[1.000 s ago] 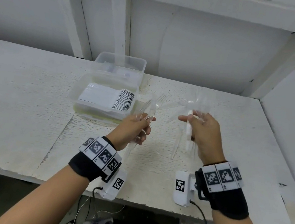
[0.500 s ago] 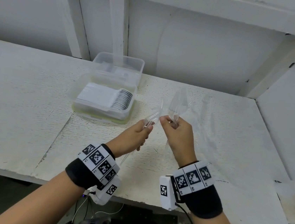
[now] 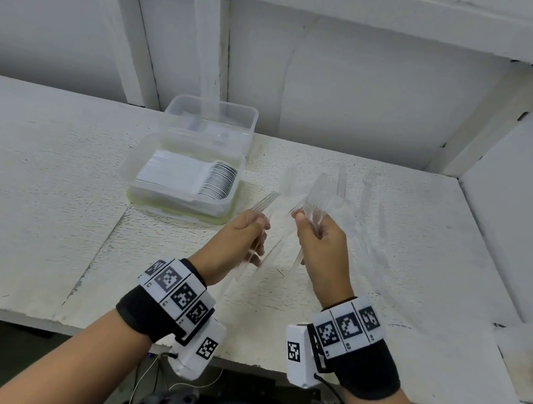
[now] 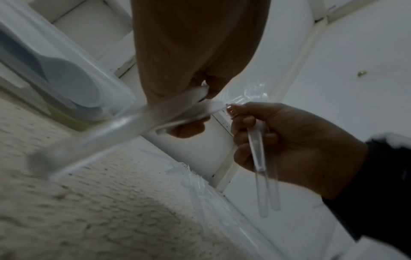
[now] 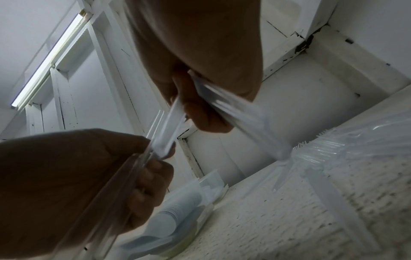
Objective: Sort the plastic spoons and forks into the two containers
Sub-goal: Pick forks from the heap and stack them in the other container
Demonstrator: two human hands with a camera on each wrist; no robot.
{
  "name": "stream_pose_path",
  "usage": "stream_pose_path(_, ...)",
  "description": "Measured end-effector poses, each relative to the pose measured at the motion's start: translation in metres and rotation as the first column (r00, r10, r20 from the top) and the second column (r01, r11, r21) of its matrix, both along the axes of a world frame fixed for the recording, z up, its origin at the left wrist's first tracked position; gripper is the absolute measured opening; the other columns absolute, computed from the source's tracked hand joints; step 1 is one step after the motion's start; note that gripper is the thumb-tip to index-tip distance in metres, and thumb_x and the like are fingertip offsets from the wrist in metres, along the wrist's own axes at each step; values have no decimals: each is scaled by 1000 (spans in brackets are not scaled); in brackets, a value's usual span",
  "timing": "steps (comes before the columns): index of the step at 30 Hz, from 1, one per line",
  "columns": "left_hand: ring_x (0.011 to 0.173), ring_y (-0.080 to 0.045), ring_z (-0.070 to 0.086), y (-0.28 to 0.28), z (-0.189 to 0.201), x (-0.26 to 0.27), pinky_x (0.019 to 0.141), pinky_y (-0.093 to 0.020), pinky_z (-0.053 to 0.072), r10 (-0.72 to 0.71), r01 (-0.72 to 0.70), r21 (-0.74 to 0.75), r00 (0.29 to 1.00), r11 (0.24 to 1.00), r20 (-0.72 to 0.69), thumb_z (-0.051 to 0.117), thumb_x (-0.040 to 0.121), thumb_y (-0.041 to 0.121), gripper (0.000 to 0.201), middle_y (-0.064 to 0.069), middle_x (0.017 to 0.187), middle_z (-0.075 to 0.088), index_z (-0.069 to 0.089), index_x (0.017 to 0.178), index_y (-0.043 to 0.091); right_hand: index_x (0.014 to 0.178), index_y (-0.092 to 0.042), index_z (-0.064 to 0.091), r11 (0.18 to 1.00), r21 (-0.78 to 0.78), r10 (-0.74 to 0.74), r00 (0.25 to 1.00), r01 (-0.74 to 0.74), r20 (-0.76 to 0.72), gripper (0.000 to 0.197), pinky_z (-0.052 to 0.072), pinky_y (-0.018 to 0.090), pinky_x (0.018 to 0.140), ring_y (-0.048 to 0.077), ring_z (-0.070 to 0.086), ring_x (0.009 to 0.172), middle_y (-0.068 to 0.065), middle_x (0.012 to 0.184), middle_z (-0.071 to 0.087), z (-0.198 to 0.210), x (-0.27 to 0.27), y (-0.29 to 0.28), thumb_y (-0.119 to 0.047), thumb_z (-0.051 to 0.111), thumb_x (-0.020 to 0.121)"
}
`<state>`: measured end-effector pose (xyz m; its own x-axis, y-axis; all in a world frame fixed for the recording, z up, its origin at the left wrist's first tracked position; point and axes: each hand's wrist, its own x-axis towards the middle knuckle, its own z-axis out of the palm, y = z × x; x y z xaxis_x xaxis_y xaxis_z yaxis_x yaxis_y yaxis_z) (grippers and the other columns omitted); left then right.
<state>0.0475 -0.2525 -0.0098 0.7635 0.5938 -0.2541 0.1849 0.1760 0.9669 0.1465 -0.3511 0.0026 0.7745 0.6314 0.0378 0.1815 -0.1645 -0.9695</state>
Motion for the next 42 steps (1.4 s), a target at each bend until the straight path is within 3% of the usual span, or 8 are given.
stream_pose_path(5, 64, -19, 63, 4, 7, -4, 63, -32, 50, -101, 102, -41, 995, 994, 21, 38, 101, 19, 13, -6, 75, 61, 45, 92, 13, 99, -1, 59, 999, 44, -21, 1000, 21, -18, 28, 38, 30, 56, 17, 39, 63, 4, 69, 39, 3, 9, -3, -27, 52, 94)
stream_pose_path(8, 66, -20, 65, -2, 11, -6, 62, -30, 52, -193, 193, -29, 981, 981, 10, 41, 100, 21, 11, -4, 75, 65, 47, 93, 16, 93, -7, 55, 999, 18, -31, 998, 30, 50, 22, 37, 18, 58, 5, 40, 62, -8, 70, 42, 1, 11, -2, -29, 51, 94)
stream_pose_path(15, 47, -11, 46, -3, 10, -8, 47, -23, 38, -310, 313, 83, 949, 946, -51, 38, 100, 19, 13, 2, 62, 58, 51, 95, 20, 109, -16, 46, 997, -34, -65, 996, 67, 54, 19, 40, 23, 55, 8, 39, 55, -6, 61, 39, -5, 12, -6, -25, 53, 94)
stream_pose_path(18, 52, -14, 54, 0, 11, -9, 48, -23, 43, -325, 325, 1, 944, 946, -54, 37, 101, 18, 15, -2, 68, 64, 51, 98, 19, 85, 0, 52, 999, -8, -44, 999, 45, 30, 26, 37, 32, 58, 20, 38, 59, 4, 62, 37, -1, 14, -10, -24, 55, 93)
stream_pose_path(22, 63, -15, 62, 9, 12, -8, 55, -26, 50, -191, 183, -160, 981, 970, -38, 35, 102, 22, 21, -5, 79, 65, 54, 98, 17, 94, 8, 53, 999, 38, -13, 1000, 13, 5, 32, 37, 34, 57, 23, 38, 61, 10, 68, 39, 6, 18, -14, -24, 55, 93)
stream_pose_path(28, 63, -23, 62, 1, 17, -3, 63, -34, 54, -276, 258, -327, 961, 909, -10, 32, 99, 40, 34, -11, 75, 62, 48, 101, 10, 84, -24, 57, 994, 43, 101, 994, -103, 40, 9, 39, 27, 55, 14, 44, 57, -1, 59, 46, 3, 5, -12, -21, 55, 93)
stream_pose_path(32, 47, -15, 52, -4, 14, -3, 52, -27, 50, -409, 400, -262, 912, 878, 25, 39, 84, 55, 45, -3, 59, 55, 45, 100, 13, 97, -14, 57, 985, 5, 170, 981, -171, 95, 6, 39, 6, 51, -9, 54, 51, -12, 51, 54, 1, -1, -11, -17, 58, 92)
stream_pose_path(42, 37, -9, 37, -4, 13, -5, 41, -18, 38, -450, 440, -297, 892, 847, 37, 49, 80, 41, 31, 3, 45, 37, 50, 83, 10, 105, -32, 60, 957, 53, 282, 957, -286, 65, 21, 37, 9, 52, 0, 44, 51, -19, 58, 58, -2, 1, -16, -15, 54, 94)
